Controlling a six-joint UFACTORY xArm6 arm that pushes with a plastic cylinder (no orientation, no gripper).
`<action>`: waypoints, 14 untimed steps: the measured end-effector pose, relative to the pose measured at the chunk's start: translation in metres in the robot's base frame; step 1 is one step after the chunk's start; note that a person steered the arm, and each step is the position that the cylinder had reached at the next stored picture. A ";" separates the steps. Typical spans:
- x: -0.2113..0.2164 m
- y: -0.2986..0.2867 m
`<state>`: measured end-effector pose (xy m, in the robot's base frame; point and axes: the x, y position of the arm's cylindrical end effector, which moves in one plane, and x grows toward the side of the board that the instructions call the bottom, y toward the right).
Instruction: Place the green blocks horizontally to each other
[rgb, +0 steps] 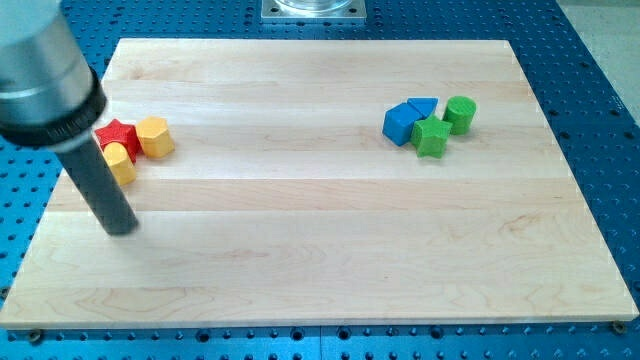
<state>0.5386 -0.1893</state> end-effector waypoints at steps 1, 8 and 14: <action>0.022 0.089; -0.218 0.500; -0.173 0.404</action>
<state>0.3656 0.2142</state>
